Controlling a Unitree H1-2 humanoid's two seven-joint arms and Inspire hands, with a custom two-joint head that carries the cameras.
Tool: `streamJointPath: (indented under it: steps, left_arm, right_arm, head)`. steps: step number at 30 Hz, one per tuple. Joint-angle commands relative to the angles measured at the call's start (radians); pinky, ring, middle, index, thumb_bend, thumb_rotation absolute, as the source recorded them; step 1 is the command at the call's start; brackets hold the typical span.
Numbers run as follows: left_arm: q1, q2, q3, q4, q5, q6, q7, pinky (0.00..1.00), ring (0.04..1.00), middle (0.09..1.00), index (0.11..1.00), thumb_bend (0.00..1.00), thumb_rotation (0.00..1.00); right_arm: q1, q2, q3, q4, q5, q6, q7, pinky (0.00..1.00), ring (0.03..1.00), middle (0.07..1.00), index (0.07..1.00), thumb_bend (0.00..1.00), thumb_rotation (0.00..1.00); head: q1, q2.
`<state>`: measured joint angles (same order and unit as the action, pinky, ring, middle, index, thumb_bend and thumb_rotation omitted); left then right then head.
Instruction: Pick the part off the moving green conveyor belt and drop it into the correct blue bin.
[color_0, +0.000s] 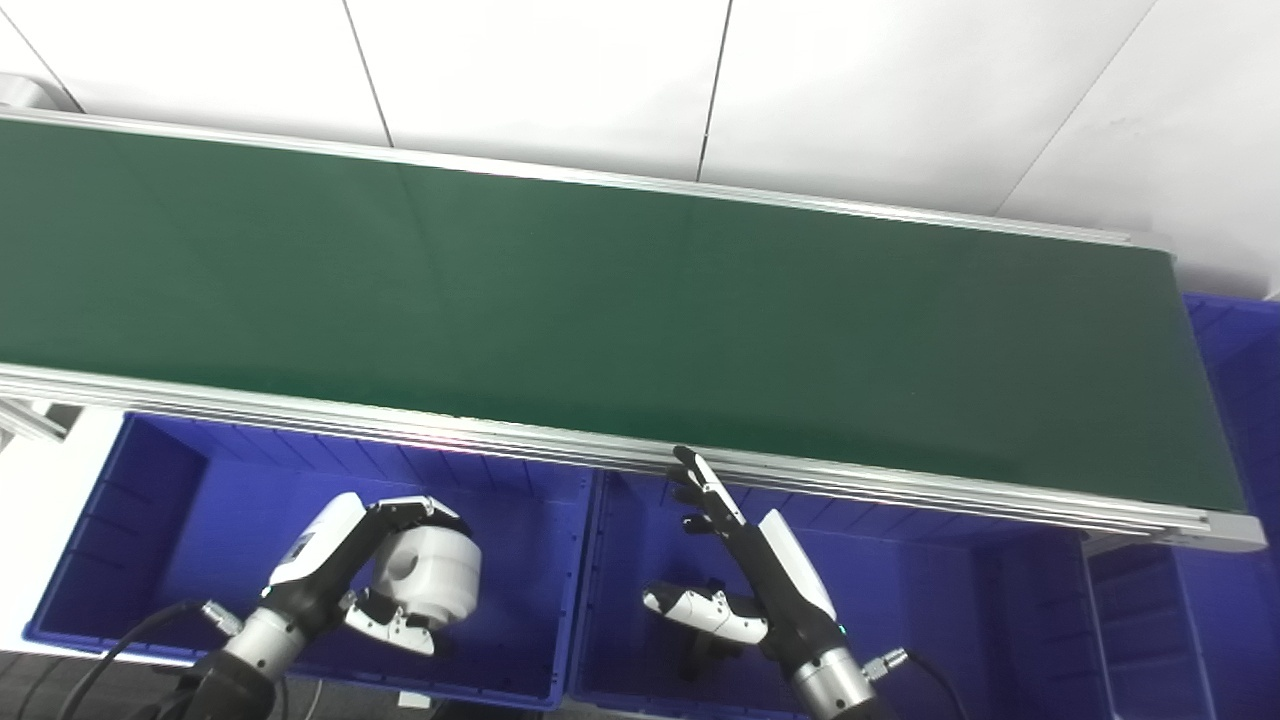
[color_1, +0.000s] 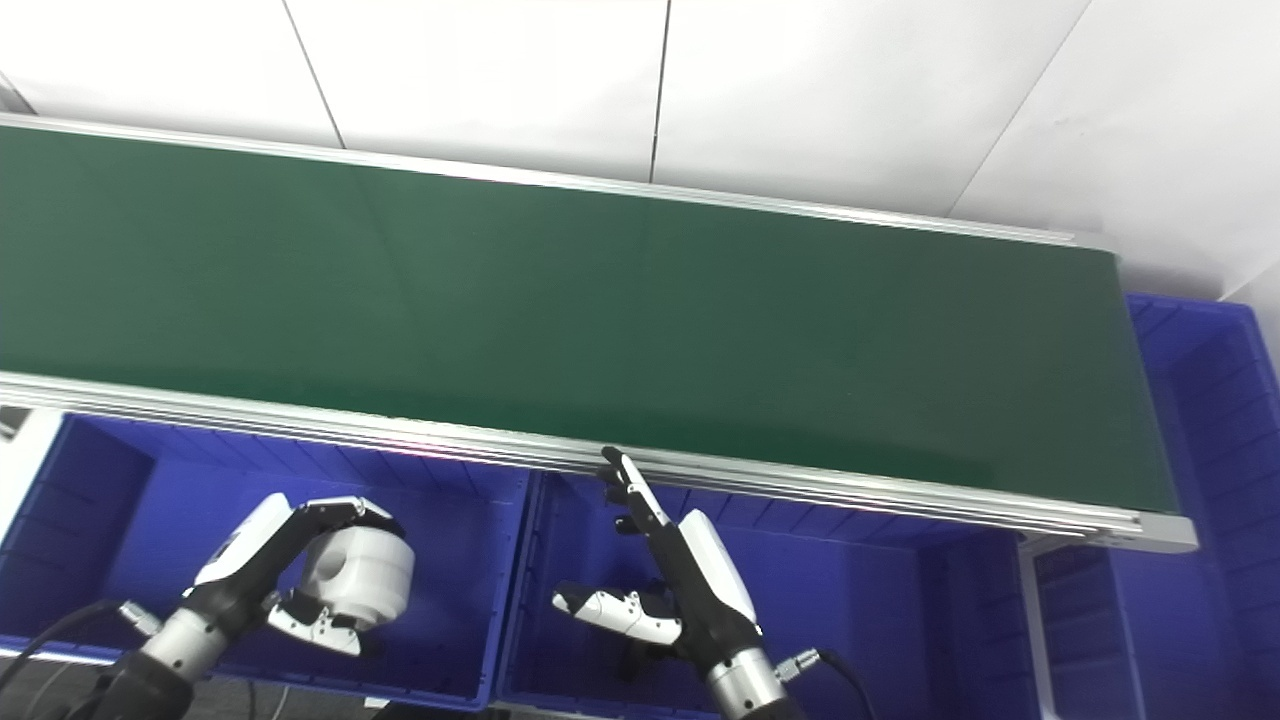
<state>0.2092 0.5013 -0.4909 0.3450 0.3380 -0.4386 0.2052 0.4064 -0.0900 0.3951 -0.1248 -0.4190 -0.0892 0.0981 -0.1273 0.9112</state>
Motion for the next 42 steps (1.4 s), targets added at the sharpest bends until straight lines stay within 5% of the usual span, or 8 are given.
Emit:
streamJointPath:
  steps: [1, 5, 6, 7, 11, 20, 35, 42]
  left_arm:
    - [-0.033, -0.013, 0.006, 0.012, -0.001, -0.031, -0.007, 0.5, 0.442, 0.505, 0.515, 0.5, 0.0]
    - [-0.057, -0.007, 0.017, 0.0, -0.018, 0.048, -0.175, 0.62, 0.629, 0.615, 0.498, 0.5, 0.05]
    - [-0.059, -0.002, 0.018, -0.02, -0.004, 0.083, -0.212, 0.68, 0.699, 0.702, 0.647, 0.58, 0.39]
    - [-0.06, 0.002, 0.02, -0.037, 0.006, 0.11, -0.243, 0.71, 0.736, 0.743, 0.706, 0.64, 0.53]
    - [-0.054, 0.013, 0.032, -0.082, 0.026, 0.139, -0.33, 0.82, 0.886, 0.892, 0.85, 0.82, 0.82]
    - [0.015, 0.0, 0.109, -0.149, -0.08, -0.023, -0.343, 0.79, 0.843, 0.856, 0.835, 0.86, 0.71]
    - [0.109, -0.104, 0.169, -0.333, -0.324, -0.031, -0.366, 0.71, 0.764, 0.779, 0.765, 0.9, 0.61]
    - [0.129, -0.21, 0.274, -0.317, -0.404, -0.031, -0.492, 0.71, 0.759, 0.773, 0.753, 0.9, 0.54]
  right_arm:
    - [-0.009, 0.014, 0.004, -0.004, 0.001, -0.018, -0.014, 0.81, 0.906, 0.929, 1.0, 0.91, 0.79]
    - [-0.014, 0.021, 0.005, 0.006, 0.004, -0.015, -0.015, 0.8, 0.903, 0.929, 1.0, 0.93, 0.79]
    - [-0.015, 0.022, 0.005, 0.007, 0.006, -0.014, -0.014, 0.8, 0.905, 0.931, 1.0, 0.93, 0.8]
    - [-0.015, 0.023, 0.005, 0.007, 0.006, -0.013, -0.013, 0.81, 0.909, 0.933, 1.0, 0.93, 0.79]
    - [-0.016, 0.022, 0.007, 0.005, -0.007, -0.007, -0.013, 0.82, 0.913, 0.939, 1.0, 0.92, 0.8]
    - [0.002, 0.015, 0.008, -0.02, -0.002, -0.008, -0.007, 0.81, 0.915, 0.943, 1.0, 0.91, 0.78]
    - [0.07, -0.001, 0.002, -0.07, 0.019, -0.028, -0.012, 0.88, 0.956, 0.976, 1.0, 0.91, 0.71]
    - [0.095, 0.002, 0.002, -0.082, -0.006, -0.006, -0.022, 0.88, 0.966, 0.987, 1.0, 0.94, 0.71]
  head:
    - [0.003, -0.002]
    - [0.003, -0.006]
    - [-0.002, -0.007]
    - [-0.002, -0.007]
    - [-0.003, -0.011]
    - [-0.031, -0.015]
    - [-0.143, -0.026]
    - [-0.203, -0.052]
